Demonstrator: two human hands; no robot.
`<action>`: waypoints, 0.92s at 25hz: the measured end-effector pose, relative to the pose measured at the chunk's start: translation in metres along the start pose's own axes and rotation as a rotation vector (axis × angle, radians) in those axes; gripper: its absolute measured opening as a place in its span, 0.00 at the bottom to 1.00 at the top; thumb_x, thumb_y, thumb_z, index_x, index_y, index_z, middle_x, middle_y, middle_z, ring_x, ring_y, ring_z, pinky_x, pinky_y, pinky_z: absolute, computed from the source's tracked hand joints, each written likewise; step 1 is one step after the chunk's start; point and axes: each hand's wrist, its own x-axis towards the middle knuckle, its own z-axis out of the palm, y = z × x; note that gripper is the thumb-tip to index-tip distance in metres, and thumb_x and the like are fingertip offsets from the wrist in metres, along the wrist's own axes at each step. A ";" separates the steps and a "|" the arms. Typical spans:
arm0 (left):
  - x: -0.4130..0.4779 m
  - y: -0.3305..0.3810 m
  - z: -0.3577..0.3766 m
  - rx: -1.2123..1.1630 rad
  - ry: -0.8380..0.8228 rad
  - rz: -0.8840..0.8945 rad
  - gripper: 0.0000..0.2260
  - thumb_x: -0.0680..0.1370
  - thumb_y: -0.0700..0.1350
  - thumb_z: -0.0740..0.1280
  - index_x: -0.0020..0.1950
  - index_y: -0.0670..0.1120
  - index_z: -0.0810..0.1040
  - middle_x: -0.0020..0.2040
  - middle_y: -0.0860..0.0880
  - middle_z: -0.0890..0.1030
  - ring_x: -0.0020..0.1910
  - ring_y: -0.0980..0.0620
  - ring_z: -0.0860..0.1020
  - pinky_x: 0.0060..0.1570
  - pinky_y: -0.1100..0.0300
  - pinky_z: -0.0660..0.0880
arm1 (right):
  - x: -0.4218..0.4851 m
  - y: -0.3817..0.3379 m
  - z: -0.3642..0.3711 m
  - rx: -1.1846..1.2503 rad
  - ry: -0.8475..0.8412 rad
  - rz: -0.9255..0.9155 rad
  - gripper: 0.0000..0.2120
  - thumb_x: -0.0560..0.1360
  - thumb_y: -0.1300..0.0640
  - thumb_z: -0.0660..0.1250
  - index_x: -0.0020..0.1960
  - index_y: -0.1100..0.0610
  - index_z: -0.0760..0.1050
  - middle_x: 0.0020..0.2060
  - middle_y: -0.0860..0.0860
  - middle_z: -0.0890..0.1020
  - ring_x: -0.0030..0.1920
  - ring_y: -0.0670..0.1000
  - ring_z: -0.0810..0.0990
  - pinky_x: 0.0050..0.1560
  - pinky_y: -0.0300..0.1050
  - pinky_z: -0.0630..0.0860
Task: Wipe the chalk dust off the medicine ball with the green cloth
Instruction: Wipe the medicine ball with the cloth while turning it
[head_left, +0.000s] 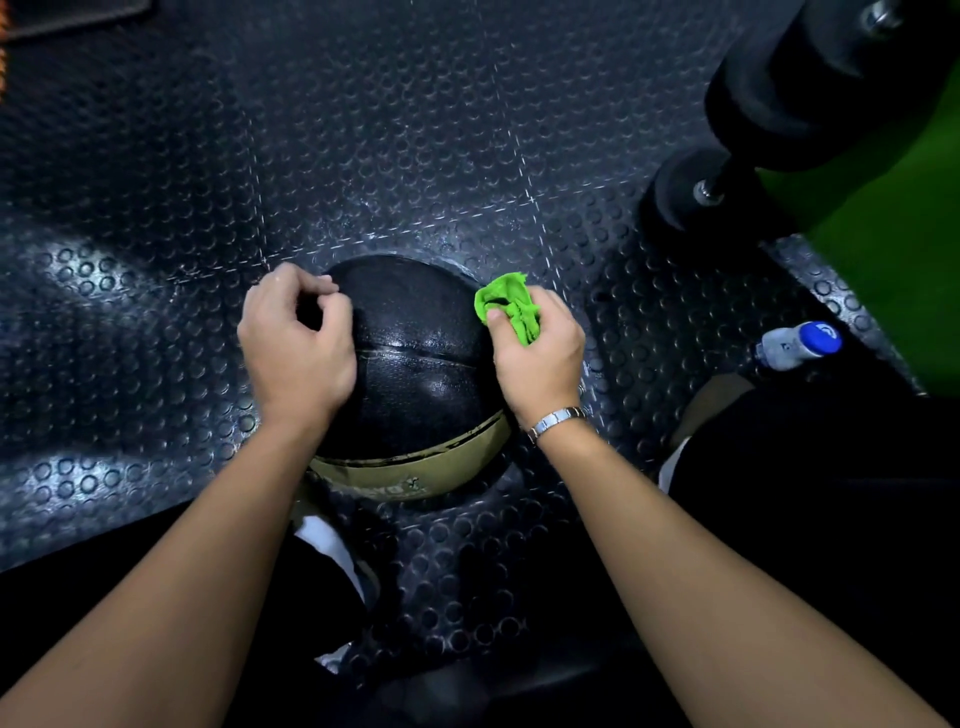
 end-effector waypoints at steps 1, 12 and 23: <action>-0.002 0.003 0.000 0.009 0.007 0.003 0.06 0.76 0.44 0.64 0.46 0.44 0.80 0.48 0.52 0.84 0.53 0.46 0.81 0.58 0.45 0.77 | 0.003 -0.001 -0.001 -0.001 -0.016 0.012 0.11 0.71 0.53 0.68 0.46 0.61 0.80 0.41 0.52 0.79 0.41 0.48 0.74 0.44 0.41 0.70; -0.067 0.042 0.024 0.202 0.060 0.051 0.10 0.75 0.44 0.61 0.52 0.44 0.79 0.50 0.45 0.79 0.53 0.42 0.72 0.55 0.49 0.66 | -0.001 0.035 -0.021 0.063 0.126 0.341 0.07 0.72 0.53 0.67 0.48 0.54 0.78 0.40 0.50 0.82 0.43 0.55 0.79 0.49 0.50 0.75; -0.136 0.030 0.006 0.184 0.051 0.107 0.11 0.76 0.46 0.64 0.54 0.45 0.82 0.53 0.46 0.75 0.57 0.44 0.70 0.62 0.56 0.60 | -0.017 0.053 -0.041 -0.041 0.134 0.581 0.03 0.73 0.57 0.68 0.45 0.57 0.78 0.33 0.47 0.78 0.39 0.54 0.75 0.39 0.46 0.67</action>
